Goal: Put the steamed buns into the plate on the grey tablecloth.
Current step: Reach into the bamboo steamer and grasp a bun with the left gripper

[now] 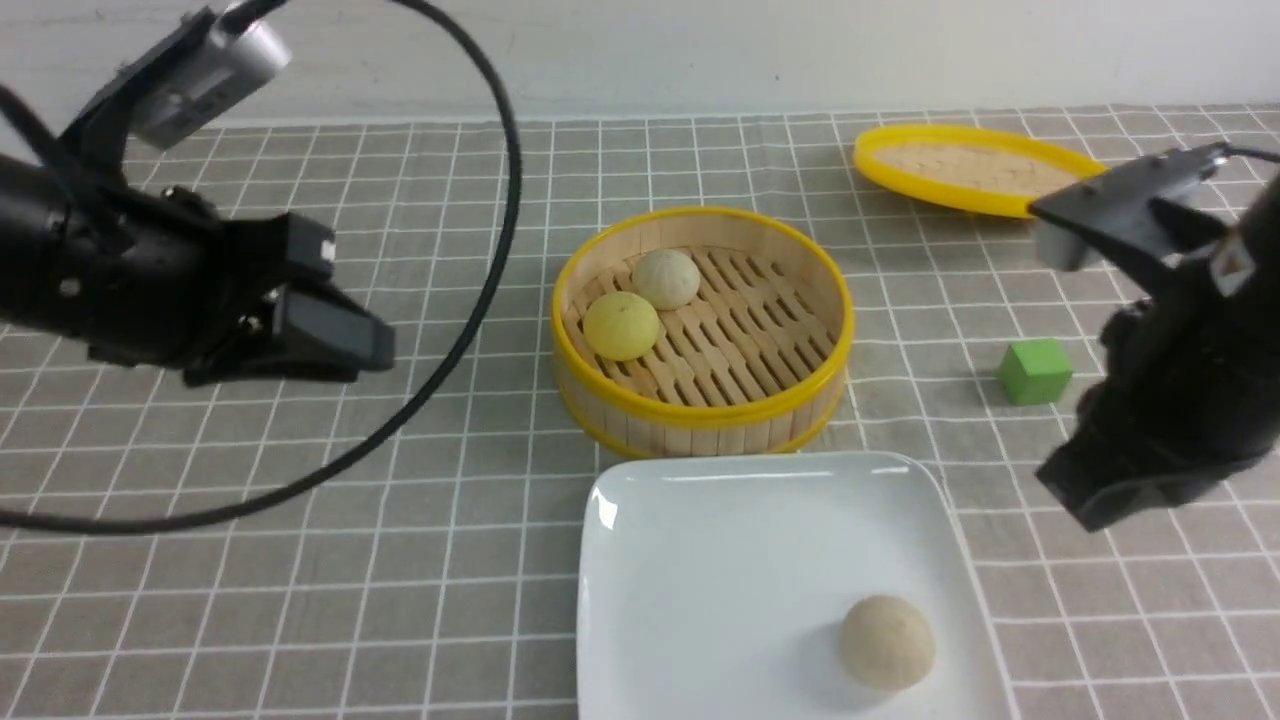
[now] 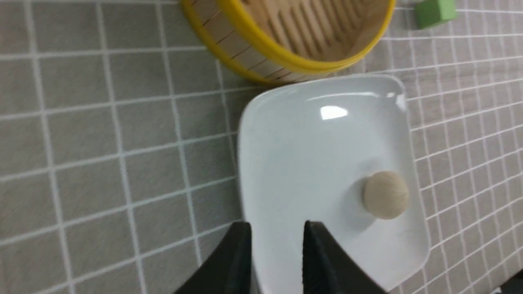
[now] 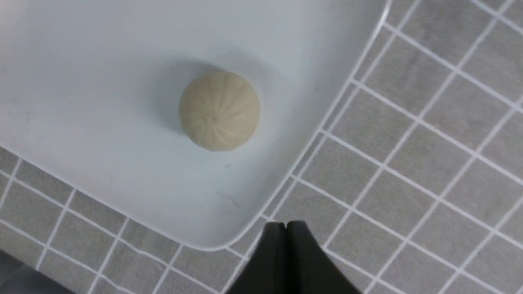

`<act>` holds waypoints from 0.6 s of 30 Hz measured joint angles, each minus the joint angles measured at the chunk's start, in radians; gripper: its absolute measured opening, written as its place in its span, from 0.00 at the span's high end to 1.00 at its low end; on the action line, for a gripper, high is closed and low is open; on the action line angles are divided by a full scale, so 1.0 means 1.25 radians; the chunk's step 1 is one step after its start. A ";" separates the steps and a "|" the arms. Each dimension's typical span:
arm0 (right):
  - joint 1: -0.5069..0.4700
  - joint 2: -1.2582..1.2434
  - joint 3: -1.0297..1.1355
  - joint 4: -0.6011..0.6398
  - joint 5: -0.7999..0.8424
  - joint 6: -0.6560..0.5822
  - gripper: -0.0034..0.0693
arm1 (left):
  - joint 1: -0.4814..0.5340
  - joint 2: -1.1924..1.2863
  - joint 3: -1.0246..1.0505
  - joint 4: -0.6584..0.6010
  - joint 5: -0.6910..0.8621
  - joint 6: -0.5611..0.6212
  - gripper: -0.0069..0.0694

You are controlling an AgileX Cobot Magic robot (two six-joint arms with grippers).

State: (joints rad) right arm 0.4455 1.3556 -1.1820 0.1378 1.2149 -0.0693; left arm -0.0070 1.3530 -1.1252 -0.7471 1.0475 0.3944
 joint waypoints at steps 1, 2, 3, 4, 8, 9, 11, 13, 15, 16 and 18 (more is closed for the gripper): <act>0.000 -0.052 0.038 -0.001 0.002 0.008 0.97 | -0.021 0.043 -0.025 -0.037 -0.005 0.020 0.62; 0.000 -0.088 0.060 -0.001 0.002 0.012 0.97 | -0.042 0.070 -0.045 -0.054 -0.009 0.028 0.62; 0.000 -0.130 0.100 -0.001 -0.003 0.016 0.97 | -0.073 0.102 -0.076 -0.061 -0.015 0.031 0.60; 0.000 -0.143 0.106 -0.001 -0.007 0.016 0.97 | -0.078 0.108 -0.082 -0.061 -0.016 0.031 0.60; 0.000 -0.266 0.233 -0.005 -0.074 0.017 0.97 | -0.201 0.257 -0.278 0.035 -0.039 -0.028 0.56; 0.000 -0.282 0.252 -0.008 -0.086 0.017 0.97 | -0.213 0.279 -0.312 0.061 -0.039 -0.049 0.56; 0.000 -0.310 0.291 -0.019 -0.103 0.018 0.97 | -0.251 0.350 -0.427 0.150 -0.031 -0.135 0.55; 0.000 -0.329 0.313 -0.022 -0.112 0.021 0.97 | -0.277 0.431 -0.532 0.265 -0.015 -0.214 0.54; 0.000 -0.337 0.331 -0.022 -0.114 0.021 0.97 | -0.301 0.512 -0.643 0.373 0.010 -0.288 0.53; 0.000 -0.338 0.338 -0.021 -0.116 0.021 0.97 | -0.311 0.552 -0.695 0.420 0.028 -0.316 0.53; 0.000 -0.339 0.354 -0.009 -0.123 0.022 0.97 | -0.325 0.626 -0.800 0.490 0.078 -0.366 0.53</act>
State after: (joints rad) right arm 0.4455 0.9325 -0.7400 0.1260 1.0606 -0.0421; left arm -0.4132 2.1351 -2.1250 -0.1341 1.1447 -0.0629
